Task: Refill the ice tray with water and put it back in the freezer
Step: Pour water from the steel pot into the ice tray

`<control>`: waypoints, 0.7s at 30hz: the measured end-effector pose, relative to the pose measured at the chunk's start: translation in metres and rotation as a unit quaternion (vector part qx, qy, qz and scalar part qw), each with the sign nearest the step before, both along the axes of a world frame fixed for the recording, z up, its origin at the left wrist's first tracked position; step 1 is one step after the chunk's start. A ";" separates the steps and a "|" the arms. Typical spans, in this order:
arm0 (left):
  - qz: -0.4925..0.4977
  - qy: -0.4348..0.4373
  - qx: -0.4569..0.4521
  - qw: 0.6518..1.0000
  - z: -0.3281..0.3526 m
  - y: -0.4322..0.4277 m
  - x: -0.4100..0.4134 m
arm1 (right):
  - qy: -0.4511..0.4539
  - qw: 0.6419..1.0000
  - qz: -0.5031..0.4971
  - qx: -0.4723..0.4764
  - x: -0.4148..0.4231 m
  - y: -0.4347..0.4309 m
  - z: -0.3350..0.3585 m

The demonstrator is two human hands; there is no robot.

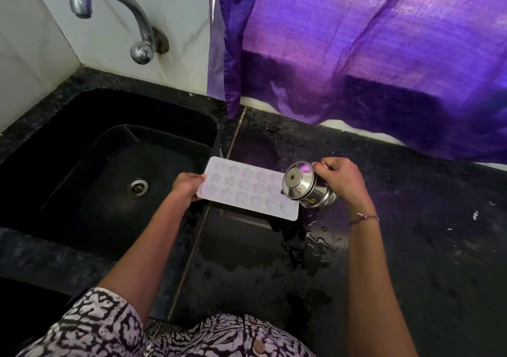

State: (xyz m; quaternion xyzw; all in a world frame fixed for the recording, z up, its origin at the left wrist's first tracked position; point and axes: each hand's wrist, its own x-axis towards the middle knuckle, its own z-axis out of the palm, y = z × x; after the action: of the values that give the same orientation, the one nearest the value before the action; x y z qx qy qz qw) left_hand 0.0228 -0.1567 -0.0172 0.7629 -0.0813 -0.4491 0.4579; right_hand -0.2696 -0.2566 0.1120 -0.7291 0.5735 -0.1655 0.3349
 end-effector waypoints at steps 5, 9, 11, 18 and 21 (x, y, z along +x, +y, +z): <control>0.001 0.003 -0.002 1.000 -0.001 0.000 0.001 | 0.000 1.000 0.003 0.001 0.000 -0.001 -0.002; 0.000 0.002 -0.008 1.000 0.001 0.001 0.000 | 0.007 1.000 0.006 0.002 -0.001 -0.002 -0.005; 0.001 0.001 -0.008 1.000 0.003 0.001 -0.001 | 0.008 1.000 0.005 0.000 -0.002 -0.002 -0.006; 0.005 0.008 -0.006 1.000 0.003 0.000 0.000 | 0.010 1.000 0.004 0.000 -0.008 -0.003 -0.006; 0.005 0.007 -0.004 1.000 0.002 0.000 0.000 | 0.011 1.000 0.002 0.004 -0.013 -0.004 -0.005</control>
State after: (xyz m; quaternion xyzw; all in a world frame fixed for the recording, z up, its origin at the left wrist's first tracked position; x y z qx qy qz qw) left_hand 0.0229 -0.1565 -0.0152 0.7583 -0.0754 -0.4520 0.4636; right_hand -0.2827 -0.2602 0.1072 -0.7306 0.5766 -0.1543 0.3316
